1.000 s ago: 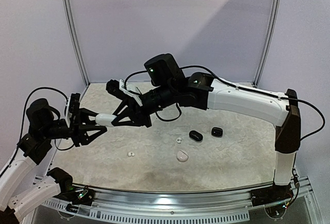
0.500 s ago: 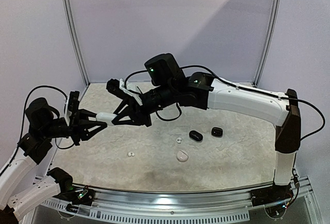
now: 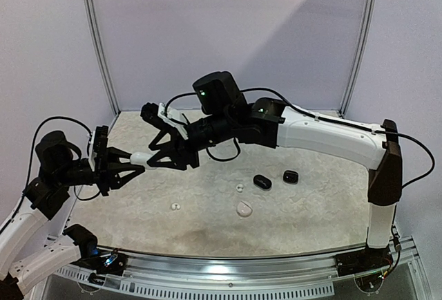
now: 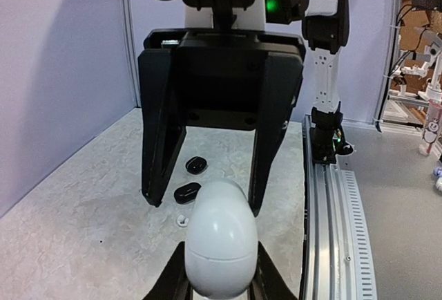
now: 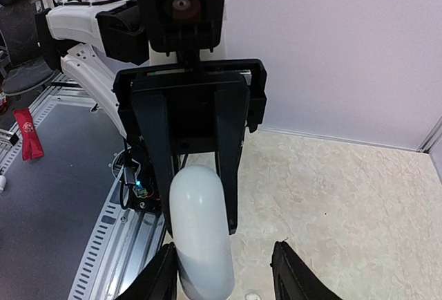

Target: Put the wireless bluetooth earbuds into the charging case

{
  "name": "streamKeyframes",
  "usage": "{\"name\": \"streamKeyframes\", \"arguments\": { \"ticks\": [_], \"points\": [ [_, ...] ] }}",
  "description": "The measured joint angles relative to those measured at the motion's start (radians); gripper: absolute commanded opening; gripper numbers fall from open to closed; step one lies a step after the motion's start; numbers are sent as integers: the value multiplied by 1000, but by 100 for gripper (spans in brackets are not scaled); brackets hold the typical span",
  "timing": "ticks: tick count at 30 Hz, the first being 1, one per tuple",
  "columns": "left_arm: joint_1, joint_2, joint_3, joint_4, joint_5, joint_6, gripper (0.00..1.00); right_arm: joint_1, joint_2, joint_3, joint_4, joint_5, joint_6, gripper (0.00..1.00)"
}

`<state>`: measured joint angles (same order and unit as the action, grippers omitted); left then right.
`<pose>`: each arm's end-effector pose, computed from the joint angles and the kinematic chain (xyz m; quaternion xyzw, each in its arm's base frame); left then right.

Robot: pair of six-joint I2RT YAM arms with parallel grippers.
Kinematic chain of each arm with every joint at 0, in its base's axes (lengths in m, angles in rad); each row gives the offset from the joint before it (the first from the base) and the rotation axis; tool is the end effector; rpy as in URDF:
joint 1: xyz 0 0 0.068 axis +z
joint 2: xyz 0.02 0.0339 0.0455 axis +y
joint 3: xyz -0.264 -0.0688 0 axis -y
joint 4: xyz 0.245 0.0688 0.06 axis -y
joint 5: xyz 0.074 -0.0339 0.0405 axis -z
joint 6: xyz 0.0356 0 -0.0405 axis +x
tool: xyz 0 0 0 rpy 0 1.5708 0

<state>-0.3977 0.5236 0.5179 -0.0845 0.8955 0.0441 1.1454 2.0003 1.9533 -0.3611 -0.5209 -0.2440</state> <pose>0.1115 -0.0770 0.2954 0.4307 0.5853 -0.4216 0.5423 0.1794 0.4388 0.3603 -0.6256 0.5299 0.4249 0.3839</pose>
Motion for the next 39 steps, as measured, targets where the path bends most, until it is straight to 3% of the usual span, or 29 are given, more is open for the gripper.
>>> {"name": "streamKeyframes", "arguments": {
  "ticks": [4, 12, 19, 25, 28, 32, 39],
  "points": [
    [-1, 0, 5, -15, -10, 24, 0, 0, 2, 0, 1, 23, 0, 48],
    [-1, 0, 14, -109, -44, 148, 0, 0, 2, 1, -34, 66, 26, 35],
    [-12, -2, 16, -145, -35, 180, 0, -10, 11, 7, -19, 97, 58, 34],
    [-12, -2, 16, -136, -34, 145, 0, -11, 21, 7, -17, 104, 77, 34],
    [-12, -5, 6, -114, -33, 109, 0, -12, 24, 19, -29, 105, 80, 39],
    [-13, -15, -40, -25, -36, -10, 0, -19, 26, 44, -55, 90, 81, 44],
    [-14, -12, -108, 89, -47, -205, 0, -89, 16, 65, -65, -15, 107, 45]
  ]
}}
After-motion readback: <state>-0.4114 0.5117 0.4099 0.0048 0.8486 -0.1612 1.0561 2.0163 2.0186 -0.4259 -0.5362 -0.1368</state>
